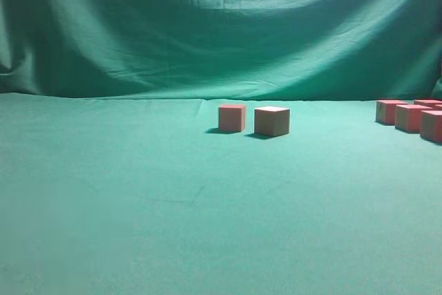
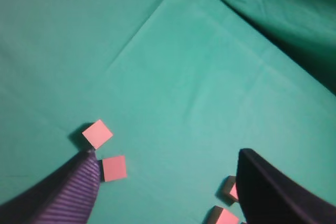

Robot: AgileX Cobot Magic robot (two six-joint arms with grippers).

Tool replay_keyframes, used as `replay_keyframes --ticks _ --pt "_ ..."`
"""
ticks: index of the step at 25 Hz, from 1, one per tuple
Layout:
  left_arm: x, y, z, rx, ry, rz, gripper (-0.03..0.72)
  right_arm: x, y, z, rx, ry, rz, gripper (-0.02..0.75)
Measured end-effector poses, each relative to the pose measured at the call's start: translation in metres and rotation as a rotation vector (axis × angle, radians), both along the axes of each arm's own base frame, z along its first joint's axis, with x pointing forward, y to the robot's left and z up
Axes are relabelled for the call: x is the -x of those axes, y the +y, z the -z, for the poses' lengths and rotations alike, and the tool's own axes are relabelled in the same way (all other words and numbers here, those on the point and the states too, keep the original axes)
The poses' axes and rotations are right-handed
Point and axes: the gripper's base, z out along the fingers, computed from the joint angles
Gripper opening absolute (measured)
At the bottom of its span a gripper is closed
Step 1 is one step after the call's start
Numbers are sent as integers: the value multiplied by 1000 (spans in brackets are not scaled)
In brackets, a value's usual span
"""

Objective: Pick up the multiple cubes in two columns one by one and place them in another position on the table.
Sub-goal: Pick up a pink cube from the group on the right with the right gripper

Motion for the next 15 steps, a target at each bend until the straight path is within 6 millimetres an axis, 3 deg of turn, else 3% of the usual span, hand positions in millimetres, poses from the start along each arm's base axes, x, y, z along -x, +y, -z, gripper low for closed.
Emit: replay_keyframes --ticks 2,5,9,15 --pt "0 0 0 0 0 0 0 24 -17 -20 -34 -33 23 540" --pt "0 0 0 0 0 0 0 56 -46 -26 -63 -29 88 540" --pt "0 0 0 0 0 0 0 84 -81 4 -62 70 217 540" --pt "0 0 0 0 0 0 0 110 -120 87 -20 341 389 540"
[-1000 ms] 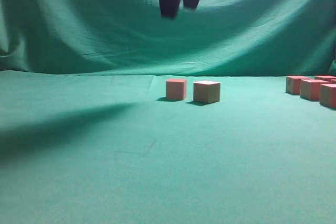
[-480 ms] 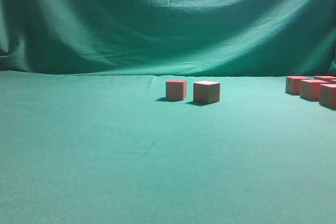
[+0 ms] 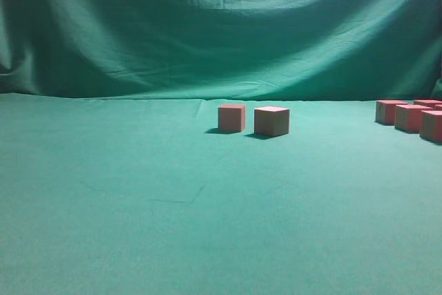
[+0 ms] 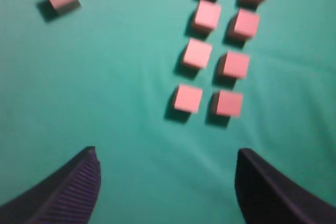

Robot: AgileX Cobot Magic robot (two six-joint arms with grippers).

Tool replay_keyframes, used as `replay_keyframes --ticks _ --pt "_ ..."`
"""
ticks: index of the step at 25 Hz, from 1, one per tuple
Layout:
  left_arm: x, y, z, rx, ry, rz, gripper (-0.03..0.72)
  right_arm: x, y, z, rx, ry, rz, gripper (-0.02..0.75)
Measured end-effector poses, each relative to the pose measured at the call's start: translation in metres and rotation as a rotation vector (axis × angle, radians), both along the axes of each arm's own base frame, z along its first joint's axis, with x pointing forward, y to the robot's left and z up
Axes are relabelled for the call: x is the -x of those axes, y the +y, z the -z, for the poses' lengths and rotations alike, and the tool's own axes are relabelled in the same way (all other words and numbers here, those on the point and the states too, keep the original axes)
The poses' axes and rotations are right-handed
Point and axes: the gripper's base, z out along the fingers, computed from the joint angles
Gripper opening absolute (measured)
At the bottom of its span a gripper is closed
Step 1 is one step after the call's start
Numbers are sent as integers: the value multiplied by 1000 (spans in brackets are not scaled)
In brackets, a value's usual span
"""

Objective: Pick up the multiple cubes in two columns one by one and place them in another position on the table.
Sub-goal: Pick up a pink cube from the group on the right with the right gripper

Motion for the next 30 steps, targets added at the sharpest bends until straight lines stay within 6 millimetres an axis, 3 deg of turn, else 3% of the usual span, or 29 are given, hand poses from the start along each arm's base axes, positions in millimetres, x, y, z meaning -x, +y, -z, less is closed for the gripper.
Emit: replay_keyframes --ticks 3,7,18,30 --pt "0 0 0 0 0 0 0 8 -13 42 -26 124 70 540" --pt "0 0 0 0 0 0 0 4 -21 74 -82 139 134 540" --pt "0 0 0 0 0 0 0 -45 -12 128 -58 114 96 540" --pt "0 0 0 0 0 0 0 -69 -9 161 -22 80 52 540"
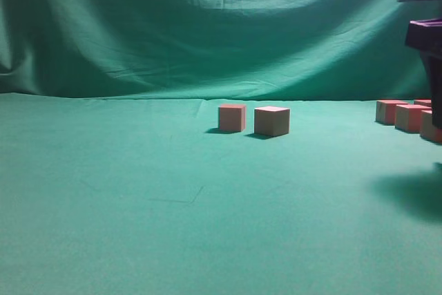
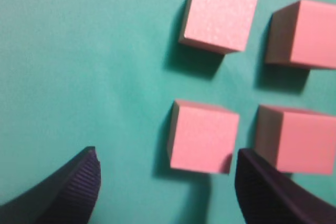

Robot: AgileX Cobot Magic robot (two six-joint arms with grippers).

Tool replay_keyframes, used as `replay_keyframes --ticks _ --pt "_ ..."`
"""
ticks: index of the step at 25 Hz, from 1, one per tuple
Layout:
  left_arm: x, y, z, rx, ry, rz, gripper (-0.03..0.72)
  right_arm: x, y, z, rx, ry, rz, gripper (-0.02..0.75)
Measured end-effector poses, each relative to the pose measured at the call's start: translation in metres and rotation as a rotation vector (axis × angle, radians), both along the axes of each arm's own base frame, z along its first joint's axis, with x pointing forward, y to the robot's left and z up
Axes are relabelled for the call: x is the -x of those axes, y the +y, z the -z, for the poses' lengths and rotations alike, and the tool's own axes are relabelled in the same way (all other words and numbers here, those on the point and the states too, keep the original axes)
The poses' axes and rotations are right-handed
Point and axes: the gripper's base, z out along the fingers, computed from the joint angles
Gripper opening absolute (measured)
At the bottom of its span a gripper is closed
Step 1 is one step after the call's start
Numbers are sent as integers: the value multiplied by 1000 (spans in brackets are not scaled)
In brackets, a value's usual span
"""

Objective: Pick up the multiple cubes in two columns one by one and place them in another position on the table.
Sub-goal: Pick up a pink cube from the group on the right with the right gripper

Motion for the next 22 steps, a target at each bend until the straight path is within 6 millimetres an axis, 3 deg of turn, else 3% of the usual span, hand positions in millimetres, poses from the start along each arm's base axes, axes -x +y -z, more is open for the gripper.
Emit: replay_keyframes --ticks 11,21,22 --pt "0 0 0 0 0 0 0 -14 2 2 16 -22 -12 540" --pt "0 0 0 0 0 0 0 -18 3 24 36 41 -16 540" --pt "0 0 0 0 0 0 0 -19 3 24 36 40 -16 499"
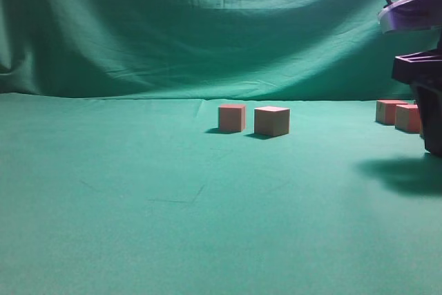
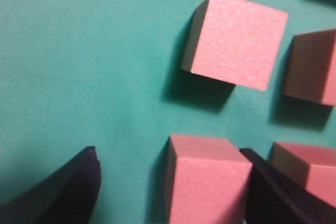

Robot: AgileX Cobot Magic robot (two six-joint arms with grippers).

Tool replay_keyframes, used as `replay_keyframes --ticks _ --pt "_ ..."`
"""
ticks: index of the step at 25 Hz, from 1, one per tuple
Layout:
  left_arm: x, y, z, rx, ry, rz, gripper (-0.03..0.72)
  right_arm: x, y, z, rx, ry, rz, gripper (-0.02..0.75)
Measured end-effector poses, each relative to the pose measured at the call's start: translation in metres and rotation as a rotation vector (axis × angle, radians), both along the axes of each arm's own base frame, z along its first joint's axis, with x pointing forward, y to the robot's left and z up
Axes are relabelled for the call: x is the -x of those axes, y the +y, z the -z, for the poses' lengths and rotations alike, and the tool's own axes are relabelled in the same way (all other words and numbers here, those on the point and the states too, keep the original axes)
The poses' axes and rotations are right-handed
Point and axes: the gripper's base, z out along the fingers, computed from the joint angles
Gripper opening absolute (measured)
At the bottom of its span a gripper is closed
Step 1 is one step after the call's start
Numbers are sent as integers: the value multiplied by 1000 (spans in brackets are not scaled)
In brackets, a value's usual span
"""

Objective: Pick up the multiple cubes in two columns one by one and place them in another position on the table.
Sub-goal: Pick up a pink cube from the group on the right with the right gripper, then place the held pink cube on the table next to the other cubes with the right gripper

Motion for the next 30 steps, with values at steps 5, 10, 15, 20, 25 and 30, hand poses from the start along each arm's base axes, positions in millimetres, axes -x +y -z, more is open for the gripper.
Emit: replay_keyframes --ticks 5,10,15,20,25,30 --pt "0 0 0 0 0 0 0 -3 1 2 -3 -2 0 271" --pt "0 0 0 0 0 0 0 -7 1 -3 8 14 5 263" --pt "0 0 0 0 0 0 0 -21 16 -37 9 22 -35 263" --pt "0 0 0 0 0 0 0 -25 74 -95 -18 -42 -229 263" --pt "0 0 0 0 0 0 0 -25 138 -146 -73 -142 -375 263" --pt "0 0 0 0 0 0 0 -37 185 -155 -68 -112 -440 263"
